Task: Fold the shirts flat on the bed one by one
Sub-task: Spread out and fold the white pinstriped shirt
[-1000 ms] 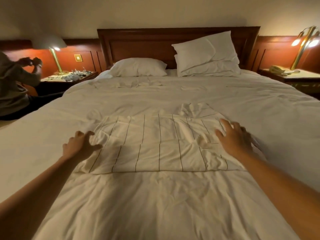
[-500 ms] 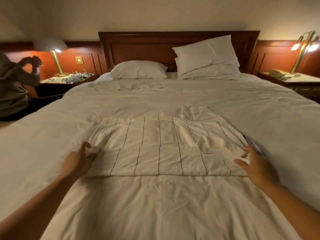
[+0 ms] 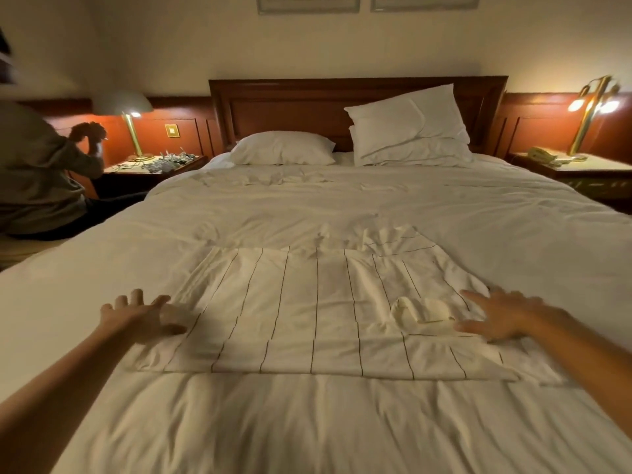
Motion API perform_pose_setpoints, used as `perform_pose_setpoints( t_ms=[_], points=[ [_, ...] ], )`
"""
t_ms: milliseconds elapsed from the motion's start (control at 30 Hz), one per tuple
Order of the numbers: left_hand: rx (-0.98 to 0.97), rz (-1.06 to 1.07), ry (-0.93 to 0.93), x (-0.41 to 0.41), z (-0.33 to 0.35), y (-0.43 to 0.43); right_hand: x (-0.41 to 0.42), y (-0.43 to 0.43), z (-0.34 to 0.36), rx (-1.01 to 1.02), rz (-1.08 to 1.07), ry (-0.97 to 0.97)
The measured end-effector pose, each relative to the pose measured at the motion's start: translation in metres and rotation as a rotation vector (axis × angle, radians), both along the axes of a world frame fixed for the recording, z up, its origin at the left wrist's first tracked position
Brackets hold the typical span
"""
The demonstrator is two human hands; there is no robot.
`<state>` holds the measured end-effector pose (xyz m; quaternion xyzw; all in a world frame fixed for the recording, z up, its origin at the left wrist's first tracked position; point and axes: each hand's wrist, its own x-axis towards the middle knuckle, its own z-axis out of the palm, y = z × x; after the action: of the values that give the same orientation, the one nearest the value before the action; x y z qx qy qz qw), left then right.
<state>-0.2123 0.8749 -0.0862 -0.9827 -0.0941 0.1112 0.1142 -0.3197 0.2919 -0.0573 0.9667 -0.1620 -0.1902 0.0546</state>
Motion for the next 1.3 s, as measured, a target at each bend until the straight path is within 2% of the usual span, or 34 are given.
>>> perform_pose_setpoints(
  t_ms=[67,133,200,300,433,633,733,833,900,967,1067,1167,1233,1300],
  points=[
    [-0.027,-0.027,-0.124,-0.01,-0.018,-0.005,-0.004,0.03,-0.027,-0.073,0.186,-0.292],
    [-0.134,-0.108,-0.271,-0.016,-0.035,-0.012,-0.004,0.067,-0.054,0.084,0.368,-0.476],
    [-0.239,-0.195,-0.33,-0.017,-0.047,-0.018,0.001,0.101,-0.075,0.278,0.445,-0.49],
    [-0.343,-0.226,-0.348,-0.009,-0.056,-0.018,0.019,0.136,-0.094,0.44,0.378,-0.485],
    [-0.356,-0.253,-0.527,0.003,-0.062,-0.006,0.04,0.153,-0.099,0.381,0.318,-0.519],
    [-0.51,-0.261,-0.471,0.035,-0.047,0.015,0.06,0.153,-0.099,0.412,0.331,-0.603],
    [-0.453,-0.25,-0.382,0.043,-0.047,0.017,0.062,0.151,-0.103,0.393,0.348,-0.56],
    [-0.37,-0.177,-0.422,0.04,-0.047,0.009,0.06,0.14,-0.103,0.332,0.393,-0.61],
    [-0.346,-0.19,-0.485,0.033,-0.051,-0.011,0.059,0.122,-0.097,0.301,0.369,-0.652],
    [-0.412,-0.267,-0.502,0.026,-0.055,-0.046,0.055,0.094,-0.09,0.275,0.263,-0.668],
    [-0.597,-0.361,-0.375,0.015,-0.062,-0.115,0.046,0.046,-0.083,0.224,0.118,-0.591],
    [-0.683,-0.459,-0.261,0.005,-0.075,-0.179,0.039,0.015,-0.068,0.401,0.098,-0.471],
    [-0.655,-0.478,-0.212,0.0,-0.085,-0.201,0.044,0.005,-0.051,0.492,0.146,-0.488],
    [-0.619,-0.47,-0.196,-0.002,-0.093,-0.204,0.058,0.003,-0.038,0.483,0.201,-0.562]
  ],
)
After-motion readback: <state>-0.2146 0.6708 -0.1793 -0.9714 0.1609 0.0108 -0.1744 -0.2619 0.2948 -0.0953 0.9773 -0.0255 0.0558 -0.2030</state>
